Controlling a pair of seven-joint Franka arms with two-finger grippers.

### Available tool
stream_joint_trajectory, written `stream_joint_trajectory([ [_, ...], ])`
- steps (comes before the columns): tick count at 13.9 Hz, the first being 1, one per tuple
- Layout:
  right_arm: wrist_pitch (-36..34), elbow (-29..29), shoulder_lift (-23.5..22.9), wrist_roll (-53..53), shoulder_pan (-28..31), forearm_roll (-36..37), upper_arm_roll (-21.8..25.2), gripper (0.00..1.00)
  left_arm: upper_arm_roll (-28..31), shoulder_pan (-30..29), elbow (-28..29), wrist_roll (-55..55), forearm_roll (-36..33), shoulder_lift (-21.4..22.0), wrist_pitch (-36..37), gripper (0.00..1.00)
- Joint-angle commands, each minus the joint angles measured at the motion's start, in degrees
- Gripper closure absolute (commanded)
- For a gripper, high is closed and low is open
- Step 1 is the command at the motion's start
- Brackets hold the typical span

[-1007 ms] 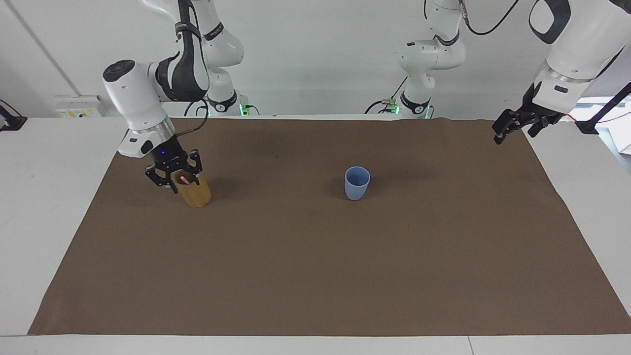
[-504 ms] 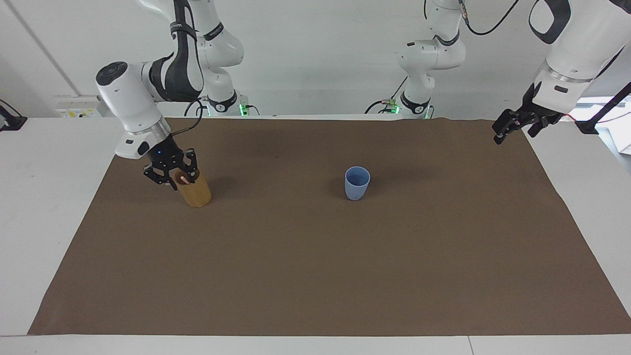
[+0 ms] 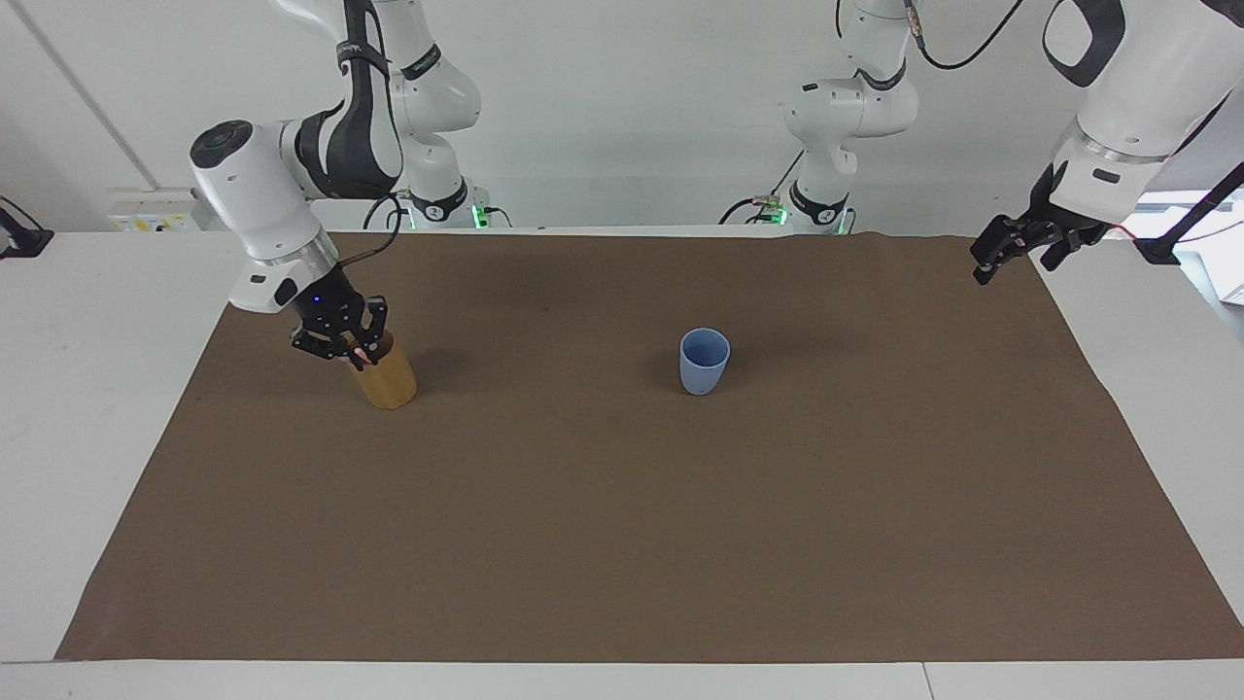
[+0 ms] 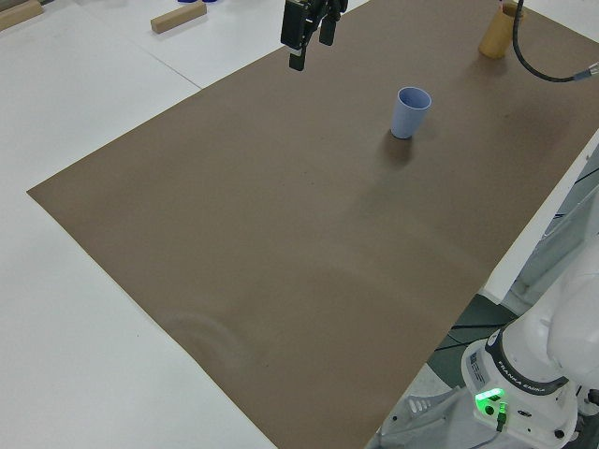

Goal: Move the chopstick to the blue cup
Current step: 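Grasp the pink chopstick in the tan cup with the right gripper, then lift the pink chopstick out of the tan cup with the right gripper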

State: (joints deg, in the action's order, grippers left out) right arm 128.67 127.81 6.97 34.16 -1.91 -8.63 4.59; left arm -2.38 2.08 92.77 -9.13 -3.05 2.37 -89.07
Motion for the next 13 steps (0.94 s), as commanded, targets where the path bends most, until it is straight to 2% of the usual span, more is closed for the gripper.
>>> stream_joint_trajectory([
  [1,-5.25,-4.48,0.59,1.00,0.24,4.31,-0.37,1.00,0.09,0.29,0.13,-0.10,-0.81,0.44,0.92,0.00],
  [3,-10.95,-10.17,1.64,0.91,0.33,4.32,-0.46,1.00,0.09,0.29,0.13,-0.10,-0.81,0.44,0.92,0.00],
  [5,-22.08,-22.71,1.82,-0.84,0.33,3.10,-0.63,1.00,0.09,0.29,0.13,-0.10,-0.81,0.44,0.92,0.00],
  [6,-27.28,-29.22,1.47,-2.50,0.24,1.44,-1.07,1.00,0.09,0.29,0.13,-0.10,-0.81,0.44,0.92,0.00],
  [8,-31.01,-37.16,0.94,-7.76,0.24,-5.84,-3.43,1.00,0.09,0.20,0.13,-0.10,-0.81,0.44,0.92,0.00],
  [10,-28.93,-38.16,0.77,-17.40,0.15,-10.07,-7.20,1.00,0.09,0.29,0.13,-0.10,-0.81,0.44,0.92,0.00],
  [12,-19.38,-34.75,1.29,-33.98,-2.29,-10.62,-13.43,1.00,0.09,0.29,0.13,-0.10,-0.81,0.44,0.92,0.00],
  [13,-14.38,-32.64,1.20,-41.90,-5.35,-10.19,-14.42,1.00,0.09,0.29,0.13,-0.10,-0.81,0.44,0.92,0.00],
])
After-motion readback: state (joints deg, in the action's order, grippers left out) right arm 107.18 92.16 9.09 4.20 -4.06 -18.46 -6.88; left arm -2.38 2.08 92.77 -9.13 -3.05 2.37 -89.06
